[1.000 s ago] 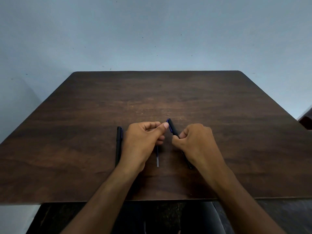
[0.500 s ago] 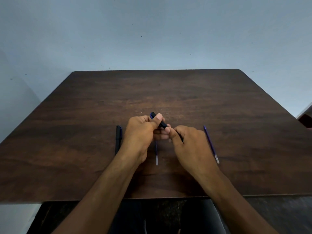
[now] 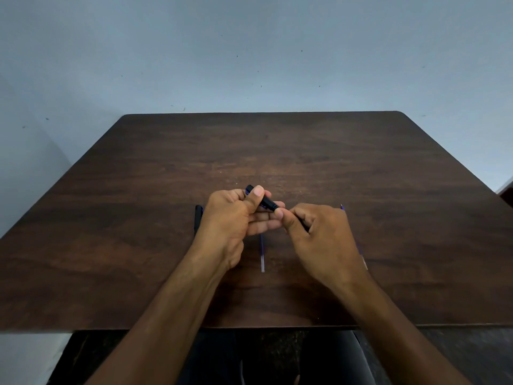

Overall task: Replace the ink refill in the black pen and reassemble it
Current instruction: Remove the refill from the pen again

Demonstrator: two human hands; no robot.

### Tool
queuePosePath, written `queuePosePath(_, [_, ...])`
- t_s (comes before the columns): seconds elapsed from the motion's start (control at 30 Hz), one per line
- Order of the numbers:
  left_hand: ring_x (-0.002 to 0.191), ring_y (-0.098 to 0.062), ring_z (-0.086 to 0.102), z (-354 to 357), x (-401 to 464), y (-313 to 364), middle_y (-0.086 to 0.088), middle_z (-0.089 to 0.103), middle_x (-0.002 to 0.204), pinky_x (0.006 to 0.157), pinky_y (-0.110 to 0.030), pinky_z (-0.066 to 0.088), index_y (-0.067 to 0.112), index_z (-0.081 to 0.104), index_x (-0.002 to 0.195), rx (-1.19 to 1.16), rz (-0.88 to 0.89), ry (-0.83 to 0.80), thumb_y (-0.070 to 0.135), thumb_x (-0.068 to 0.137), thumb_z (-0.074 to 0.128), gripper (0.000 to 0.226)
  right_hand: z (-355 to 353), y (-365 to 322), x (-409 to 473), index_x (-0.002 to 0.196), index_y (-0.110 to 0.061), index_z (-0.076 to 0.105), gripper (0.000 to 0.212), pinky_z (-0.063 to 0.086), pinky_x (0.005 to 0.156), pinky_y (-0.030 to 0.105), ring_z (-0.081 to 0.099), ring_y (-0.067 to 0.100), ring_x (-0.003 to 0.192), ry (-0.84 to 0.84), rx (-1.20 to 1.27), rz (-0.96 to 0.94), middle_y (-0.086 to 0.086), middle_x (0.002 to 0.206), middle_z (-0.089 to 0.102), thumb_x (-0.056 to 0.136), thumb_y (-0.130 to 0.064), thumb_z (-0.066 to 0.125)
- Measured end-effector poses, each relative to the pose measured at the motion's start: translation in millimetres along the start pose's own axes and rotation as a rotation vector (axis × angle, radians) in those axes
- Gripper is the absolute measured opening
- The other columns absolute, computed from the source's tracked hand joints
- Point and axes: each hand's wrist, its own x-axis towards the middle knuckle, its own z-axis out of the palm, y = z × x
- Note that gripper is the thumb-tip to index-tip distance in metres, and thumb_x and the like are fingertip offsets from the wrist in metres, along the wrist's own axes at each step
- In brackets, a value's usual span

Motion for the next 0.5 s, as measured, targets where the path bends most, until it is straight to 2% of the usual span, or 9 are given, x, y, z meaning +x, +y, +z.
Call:
queuePosePath(0.13, [0.067,-0.034,0.076,-2.4,4.4,8.4,-0.019,0.076,0.076,0.052,-0.035,0.06,-0.001,0.056,0.094,-0.13,0.015,0.05,0.017,0.105,0.045,0.024,-1.6,5.9,2.6,0.057,-0.021,0.061,0.045,0.027,0.041,0.021,0.033,0.006,0.035,-0.083,0.271,0.149,-0.008,0.04,0.041,0.098,-0.037,0.062])
queuePosePath(0.37, [0.076,-0.037,0.076,-13.0,7.9,7.7,-0.024,0.076,0.084,0.055,-0.034,0.061,-0.002,0.06,0.096,-0.045,-0.015,0.029,0.015,0.102,0.049,0.021,7.7,9.9,-6.3,0.057,-0.021,0.063,0.046,0.028,0.039,0.021,0.035,0.005,0.036,-0.094,0.248,0.215,-0.006,0.04,0.044,0.097,-0.044,0.06])
queuePosePath(0.5, [0.08,-0.034,0.077,-13.1,14.5,6.1,-0.022,0.076,0.087,0.059,-0.035,0.062,-0.004,0.063,0.099,0.036,0.014,0.028,0.021,0.097,0.059,0.025,4.9,15.1,-5.0,0.055,-0.021,0.062,0.047,0.027,0.042,0.024,0.033,0.005,0.035,-0.069,0.252,0.241,-0.007,0.039,0.042,0.097,-0.042,0.061])
